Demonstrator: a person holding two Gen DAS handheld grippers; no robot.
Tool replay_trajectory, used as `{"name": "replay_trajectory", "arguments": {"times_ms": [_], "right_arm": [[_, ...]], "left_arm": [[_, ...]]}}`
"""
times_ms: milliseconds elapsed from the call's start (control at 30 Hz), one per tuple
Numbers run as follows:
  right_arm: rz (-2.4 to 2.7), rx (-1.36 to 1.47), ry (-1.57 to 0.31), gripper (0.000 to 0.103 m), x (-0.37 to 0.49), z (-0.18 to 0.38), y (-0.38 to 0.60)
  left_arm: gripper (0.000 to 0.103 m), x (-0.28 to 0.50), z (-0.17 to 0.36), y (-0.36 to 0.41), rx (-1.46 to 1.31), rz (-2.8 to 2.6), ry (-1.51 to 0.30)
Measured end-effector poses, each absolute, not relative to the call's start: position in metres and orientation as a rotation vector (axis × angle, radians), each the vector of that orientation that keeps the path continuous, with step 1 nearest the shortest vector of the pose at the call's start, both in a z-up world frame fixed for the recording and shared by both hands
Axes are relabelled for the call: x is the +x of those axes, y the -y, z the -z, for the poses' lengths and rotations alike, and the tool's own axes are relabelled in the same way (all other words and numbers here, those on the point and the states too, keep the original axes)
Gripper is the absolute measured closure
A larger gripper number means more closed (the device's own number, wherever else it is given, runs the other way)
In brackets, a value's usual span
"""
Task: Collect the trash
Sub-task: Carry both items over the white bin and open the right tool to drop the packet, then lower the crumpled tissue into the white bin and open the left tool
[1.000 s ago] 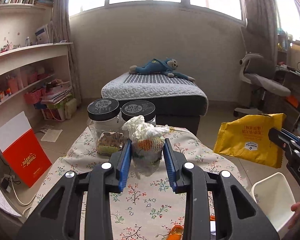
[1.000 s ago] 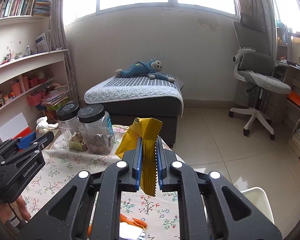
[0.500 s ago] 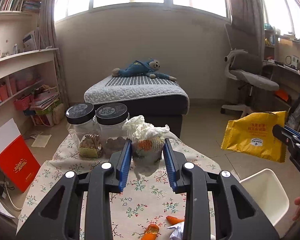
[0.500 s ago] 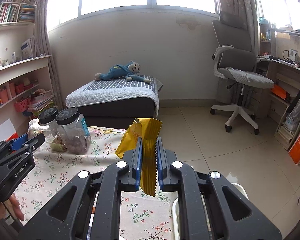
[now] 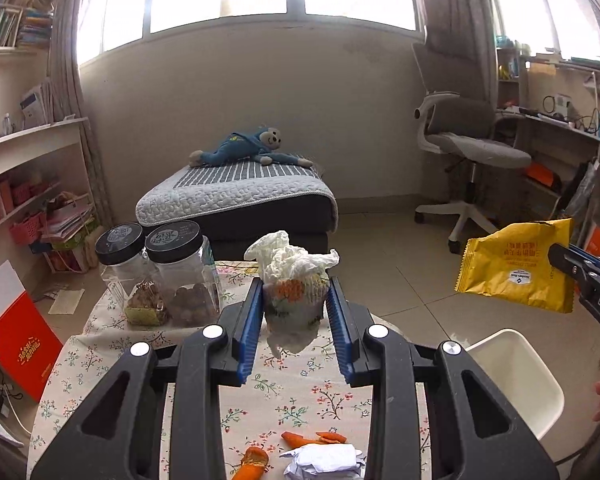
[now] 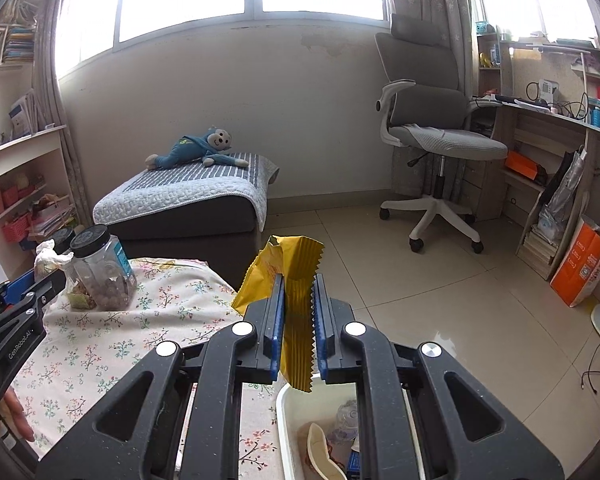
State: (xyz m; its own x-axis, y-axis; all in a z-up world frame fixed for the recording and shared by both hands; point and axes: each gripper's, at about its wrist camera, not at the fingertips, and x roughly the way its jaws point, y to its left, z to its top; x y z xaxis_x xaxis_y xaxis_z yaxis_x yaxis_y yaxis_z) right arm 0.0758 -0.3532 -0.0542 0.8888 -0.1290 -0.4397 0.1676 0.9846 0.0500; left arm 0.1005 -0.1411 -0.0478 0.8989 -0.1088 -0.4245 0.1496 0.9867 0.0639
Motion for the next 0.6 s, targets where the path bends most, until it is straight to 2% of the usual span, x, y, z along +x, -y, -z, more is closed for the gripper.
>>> {"name": "replay_trajectory", "arguments": {"times_ms": [200, 267, 367, 533, 600], "right_arm": [[0.203, 0.121, -0.475, 0.090, 0.069, 0.060, 0.383], [0.221, 0.132, -0.477, 0.085, 0.064, 0.062, 0.392], [0.258, 0.140, -0.460, 0.066, 0.055, 0.063, 0.405], [0.323, 0.172, -0.448, 0.052, 0.041, 0.064, 0.430], [0.354, 0.182, -0.440, 0.040, 0.036, 0.064, 0.439]], "left_arm": [[0.070, 0.094, 0.047, 0.170, 0.115, 0.180, -0.425], [0.070, 0.093, 0.046, 0.180, 0.124, 0.198, -0.424], [0.070, 0.091, 0.046, 0.195, 0.132, 0.227, -0.427], [0.070, 0.090, 0.048, 0.223, 0.127, 0.293, -0.449], [0.070, 0.089, 0.047, 0.234, 0.132, 0.319, -0.453]]}}
